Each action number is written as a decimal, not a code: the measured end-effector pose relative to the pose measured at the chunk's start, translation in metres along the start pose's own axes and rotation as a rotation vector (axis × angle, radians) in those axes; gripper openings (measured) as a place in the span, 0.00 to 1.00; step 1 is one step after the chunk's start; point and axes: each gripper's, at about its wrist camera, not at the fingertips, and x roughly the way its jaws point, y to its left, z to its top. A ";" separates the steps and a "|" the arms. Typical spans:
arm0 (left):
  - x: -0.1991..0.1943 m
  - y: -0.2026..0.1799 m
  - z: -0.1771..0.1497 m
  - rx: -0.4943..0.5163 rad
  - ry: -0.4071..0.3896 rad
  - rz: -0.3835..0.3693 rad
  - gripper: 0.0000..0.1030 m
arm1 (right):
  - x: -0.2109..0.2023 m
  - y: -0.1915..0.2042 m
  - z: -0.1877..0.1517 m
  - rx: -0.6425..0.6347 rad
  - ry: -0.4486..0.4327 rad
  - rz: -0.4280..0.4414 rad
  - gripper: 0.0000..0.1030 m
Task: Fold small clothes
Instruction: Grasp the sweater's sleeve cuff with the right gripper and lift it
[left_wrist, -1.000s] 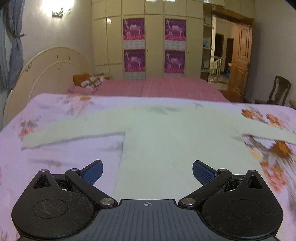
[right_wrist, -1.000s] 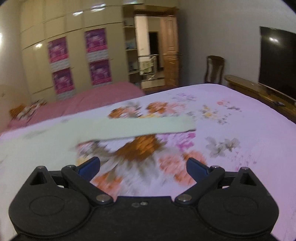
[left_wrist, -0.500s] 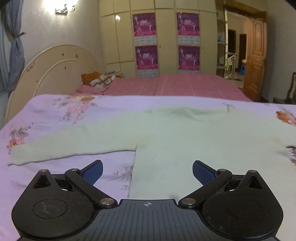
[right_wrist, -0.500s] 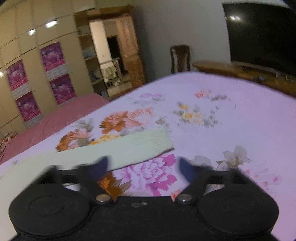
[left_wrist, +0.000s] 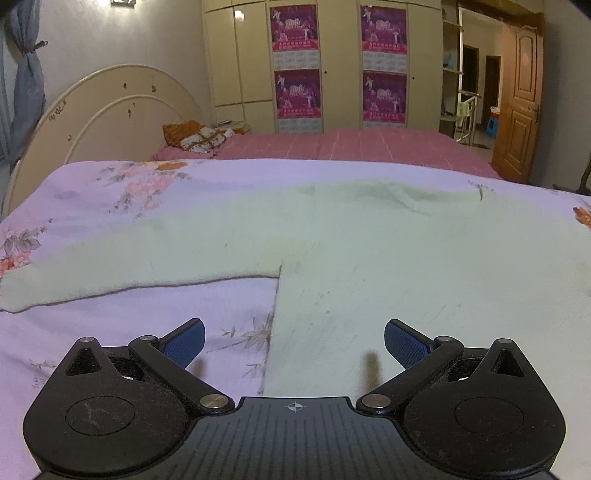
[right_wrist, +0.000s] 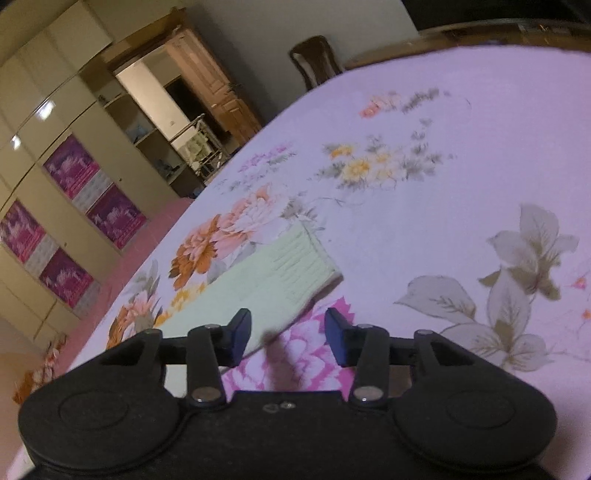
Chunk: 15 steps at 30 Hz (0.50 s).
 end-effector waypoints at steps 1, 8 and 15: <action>0.001 0.001 0.000 -0.001 0.001 0.000 1.00 | 0.002 -0.001 0.001 0.011 -0.004 0.000 0.38; 0.000 0.006 -0.003 -0.001 0.014 -0.008 1.00 | 0.013 -0.003 0.012 -0.004 0.017 -0.061 0.04; -0.006 0.013 -0.003 0.005 0.007 -0.022 1.00 | 0.016 0.002 0.023 -0.067 0.002 -0.124 0.03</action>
